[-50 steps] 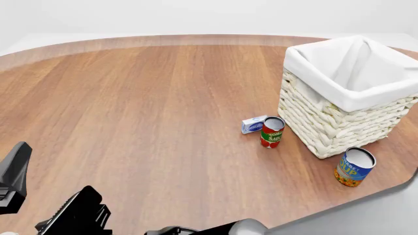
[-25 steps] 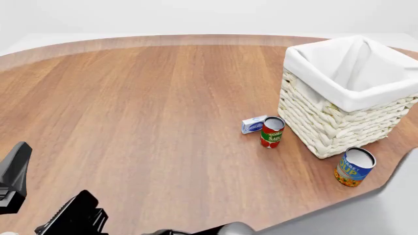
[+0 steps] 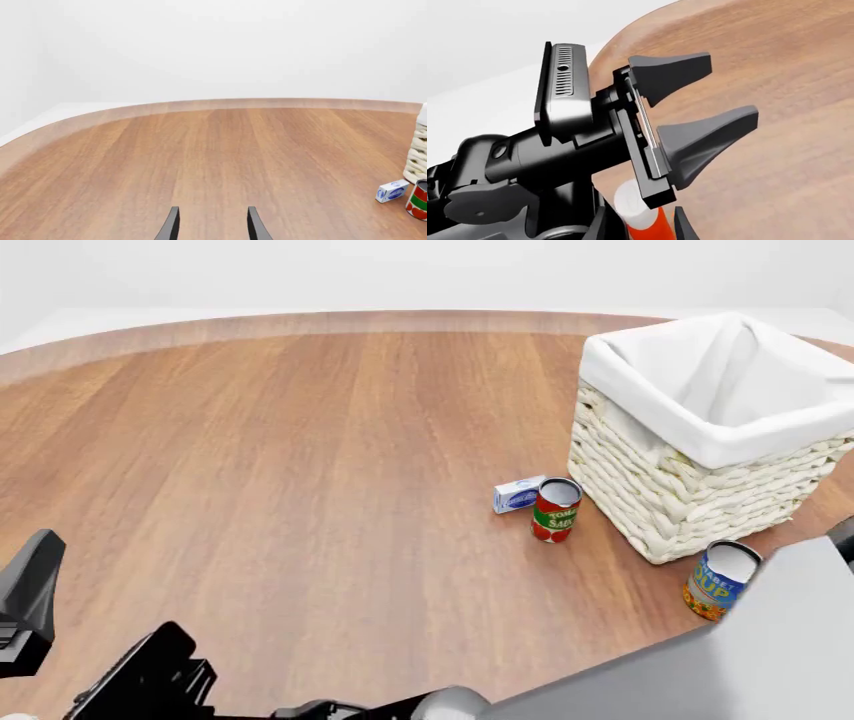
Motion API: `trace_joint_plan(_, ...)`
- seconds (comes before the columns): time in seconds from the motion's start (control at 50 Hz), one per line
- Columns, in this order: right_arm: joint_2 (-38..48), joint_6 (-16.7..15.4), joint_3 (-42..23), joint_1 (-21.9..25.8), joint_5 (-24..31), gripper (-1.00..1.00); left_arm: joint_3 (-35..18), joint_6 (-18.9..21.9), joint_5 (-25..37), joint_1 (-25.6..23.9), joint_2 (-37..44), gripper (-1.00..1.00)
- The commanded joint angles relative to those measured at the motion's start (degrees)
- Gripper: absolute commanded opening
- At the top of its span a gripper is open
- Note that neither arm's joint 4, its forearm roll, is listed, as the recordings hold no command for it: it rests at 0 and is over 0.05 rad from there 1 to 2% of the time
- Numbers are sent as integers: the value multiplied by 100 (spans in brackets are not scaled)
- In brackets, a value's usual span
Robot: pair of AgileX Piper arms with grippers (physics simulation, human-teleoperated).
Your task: Pick up the ketchup, and put it in the basket.
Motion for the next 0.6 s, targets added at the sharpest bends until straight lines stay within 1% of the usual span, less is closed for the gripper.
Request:
trace_joint_plan(0.02,125,22,-117,-56,34,100,0,0,0,0,0,100)
trace_joint_plan(0.6,554,81,-409,-41,122,100,0,0,0,0,0,100)
